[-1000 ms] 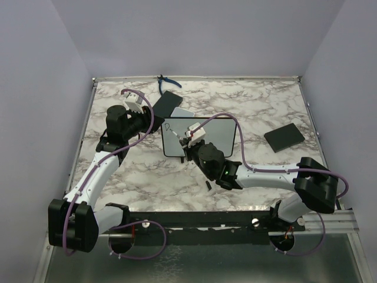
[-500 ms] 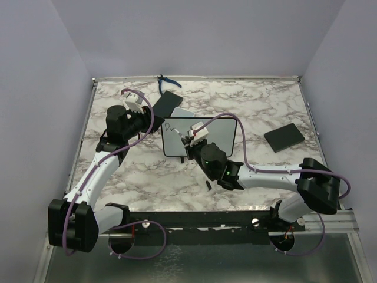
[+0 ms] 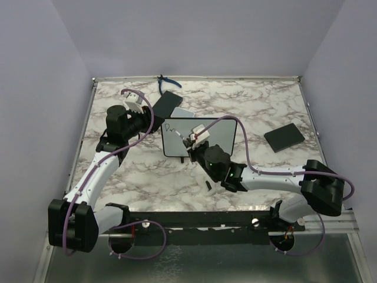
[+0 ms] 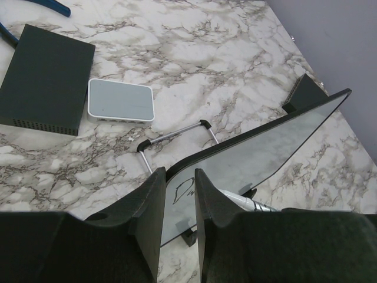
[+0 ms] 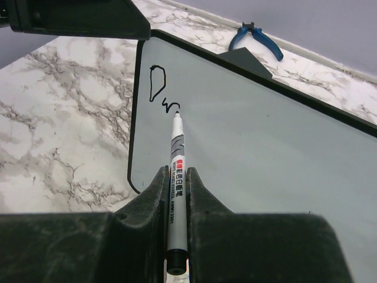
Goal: Write a sentence on the whiteboard
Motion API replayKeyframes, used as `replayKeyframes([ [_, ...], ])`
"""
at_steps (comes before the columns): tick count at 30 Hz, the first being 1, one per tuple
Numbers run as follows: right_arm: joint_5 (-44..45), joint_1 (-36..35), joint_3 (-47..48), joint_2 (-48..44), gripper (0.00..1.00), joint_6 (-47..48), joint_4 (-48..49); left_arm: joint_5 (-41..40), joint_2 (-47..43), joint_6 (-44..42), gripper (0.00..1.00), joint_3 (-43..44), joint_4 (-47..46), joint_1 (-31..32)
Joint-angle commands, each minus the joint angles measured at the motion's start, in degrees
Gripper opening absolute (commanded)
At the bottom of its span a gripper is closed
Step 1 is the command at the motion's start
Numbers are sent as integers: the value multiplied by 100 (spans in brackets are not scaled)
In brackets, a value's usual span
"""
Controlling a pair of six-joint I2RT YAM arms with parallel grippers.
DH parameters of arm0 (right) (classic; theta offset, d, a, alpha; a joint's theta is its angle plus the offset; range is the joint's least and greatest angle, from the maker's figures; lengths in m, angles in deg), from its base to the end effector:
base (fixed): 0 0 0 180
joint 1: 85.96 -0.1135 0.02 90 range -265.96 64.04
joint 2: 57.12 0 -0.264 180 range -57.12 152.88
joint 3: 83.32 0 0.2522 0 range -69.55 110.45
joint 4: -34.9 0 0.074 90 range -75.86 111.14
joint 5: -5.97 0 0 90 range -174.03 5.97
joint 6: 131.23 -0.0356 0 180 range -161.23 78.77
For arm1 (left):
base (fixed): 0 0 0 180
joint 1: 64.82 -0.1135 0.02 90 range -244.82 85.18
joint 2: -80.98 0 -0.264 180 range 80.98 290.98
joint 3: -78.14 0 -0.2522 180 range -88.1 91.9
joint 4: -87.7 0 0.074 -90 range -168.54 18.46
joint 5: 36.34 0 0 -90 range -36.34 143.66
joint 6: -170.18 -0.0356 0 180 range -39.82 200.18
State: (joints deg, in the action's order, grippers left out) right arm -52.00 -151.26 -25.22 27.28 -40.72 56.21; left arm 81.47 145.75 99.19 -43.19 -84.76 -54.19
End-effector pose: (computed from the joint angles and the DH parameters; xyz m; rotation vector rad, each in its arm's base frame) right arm 0.1526 0.2866 0.2554 -0.5175 1.5770 0.3991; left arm 0.2532 -0.0644 0.3006 0.2204 1.8412 -0.8017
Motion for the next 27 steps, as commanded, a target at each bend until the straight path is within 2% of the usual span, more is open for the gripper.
replayKeyframes([
  [1,-248,-87,-108,-228,0,290,270,20,-131,-46,27,-70,45,48],
  [10,438,-92,-67,-141,0,-8,123,31,-129,-40,27,-70,42,46],
  [27,473,-90,100,65,0,-21,-76,35,-123,-36,27,-72,33,52],
])
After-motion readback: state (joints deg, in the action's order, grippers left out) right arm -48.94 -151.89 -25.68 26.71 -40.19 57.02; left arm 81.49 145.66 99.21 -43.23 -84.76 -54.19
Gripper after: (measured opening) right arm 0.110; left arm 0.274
